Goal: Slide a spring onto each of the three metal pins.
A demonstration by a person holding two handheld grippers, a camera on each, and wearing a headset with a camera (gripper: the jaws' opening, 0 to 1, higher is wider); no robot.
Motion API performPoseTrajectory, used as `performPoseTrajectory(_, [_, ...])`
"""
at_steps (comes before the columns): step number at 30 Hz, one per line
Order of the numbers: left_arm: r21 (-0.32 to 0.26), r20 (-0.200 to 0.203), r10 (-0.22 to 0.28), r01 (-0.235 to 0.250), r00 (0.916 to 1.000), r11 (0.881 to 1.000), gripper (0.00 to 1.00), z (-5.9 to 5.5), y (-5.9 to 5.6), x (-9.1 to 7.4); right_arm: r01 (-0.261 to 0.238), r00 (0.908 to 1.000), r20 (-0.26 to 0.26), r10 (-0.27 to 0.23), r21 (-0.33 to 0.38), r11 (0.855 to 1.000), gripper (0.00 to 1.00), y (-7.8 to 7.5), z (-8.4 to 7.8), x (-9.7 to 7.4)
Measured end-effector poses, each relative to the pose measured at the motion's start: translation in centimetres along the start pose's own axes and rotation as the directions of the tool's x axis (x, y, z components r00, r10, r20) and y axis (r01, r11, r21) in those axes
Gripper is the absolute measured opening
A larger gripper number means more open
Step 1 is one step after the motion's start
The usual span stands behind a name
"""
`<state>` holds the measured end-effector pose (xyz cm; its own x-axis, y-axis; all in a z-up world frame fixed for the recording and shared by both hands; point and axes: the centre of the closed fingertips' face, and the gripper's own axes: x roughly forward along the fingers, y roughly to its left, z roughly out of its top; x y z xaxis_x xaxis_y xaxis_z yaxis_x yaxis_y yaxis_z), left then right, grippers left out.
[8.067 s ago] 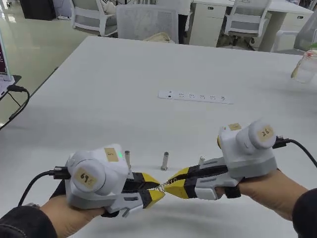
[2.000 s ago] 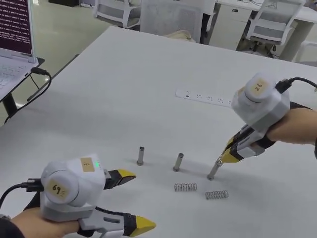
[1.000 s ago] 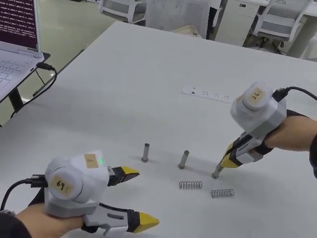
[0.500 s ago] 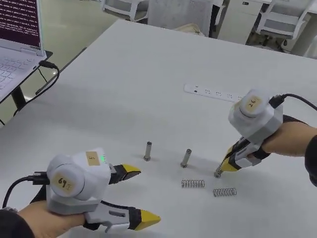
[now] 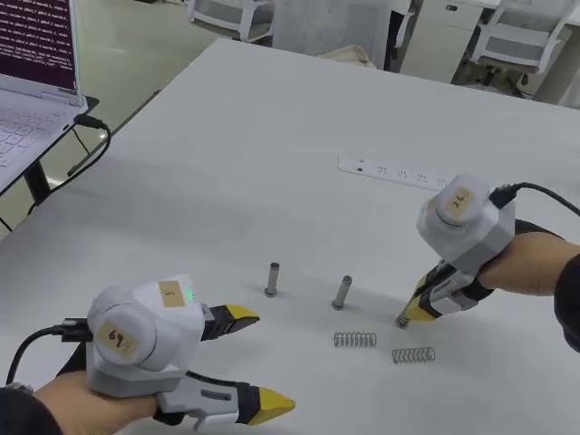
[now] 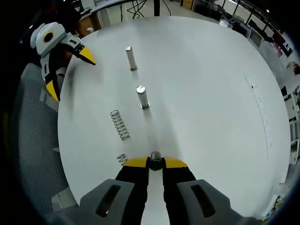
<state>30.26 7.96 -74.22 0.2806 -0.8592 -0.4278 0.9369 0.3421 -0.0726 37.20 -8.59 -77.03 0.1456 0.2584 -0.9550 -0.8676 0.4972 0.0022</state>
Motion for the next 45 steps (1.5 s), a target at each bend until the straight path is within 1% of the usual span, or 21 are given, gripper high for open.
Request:
performPoseTrajectory(13, [-0.003, -0.003, 0.003, -0.003, 1.0, 1.0, 0.58, -0.2, 0.1, -0.2, -0.004, 1.0, 0.009, 0.004, 0.004, 1.0, 0.09, 0.3, 0.1, 0.1])
performPoseTrajectory(19, [-0.003, -0.004, 0.0, 0.0, 1.0, 1.0, 0.58, -0.2, 0.0, 0.0, 0.001, 0.9997, 0.023, -0.002, 0.007, 1.0, 0.15, 0.1, 0.1, 0.0])
performPoseTrajectory(22, [-0.003, -0.004, -0.001, 0.001, 1.0, 1.0, 0.57, -0.2, -0.1, 0.1, 0.0, 0.9995, 0.033, 0.0, 0.009, 1.0, 0.19, 0.3, 0.2, -0.2])
performPoseTrajectory(26, [0.001, -0.006, -0.002, 0.002, 1.0, 1.0, 0.57, -0.1, -0.1, 0.1, 0.005, 0.9993, 0.038, -0.005, 0.003, 1.0, 0.25, 0.2, 0.0, -0.3])
performPoseTrajectory(32, [0.003, -0.008, -0.005, 0.005, 1.0, 1.0, 0.57, -0.2, -0.2, 0.1, 0.016, 0.9985, 0.053, -0.017, 0.004, 1.0, 0.27, 0.0, 0.0, -0.9])
performPoseTrajectory(38, [0.004, -0.006, -0.005, 0.005, 1.0, 1.0, 0.57, -0.1, -0.2, 0.2, 0.027, 0.9977, 0.062, -0.028, 0.014, 1.0, 0.27, -0.6, -0.5, -1.7])
performPoseTrajectory(45, [0.01, -0.007, -0.013, 0.013, 0.9999, 1.0, 0.57, 0.1, -0.4, 0.5, 0.033, 0.998, 0.054, -0.034, 0.019, 0.999, 0.28, -0.5, -1.5, -2.1])
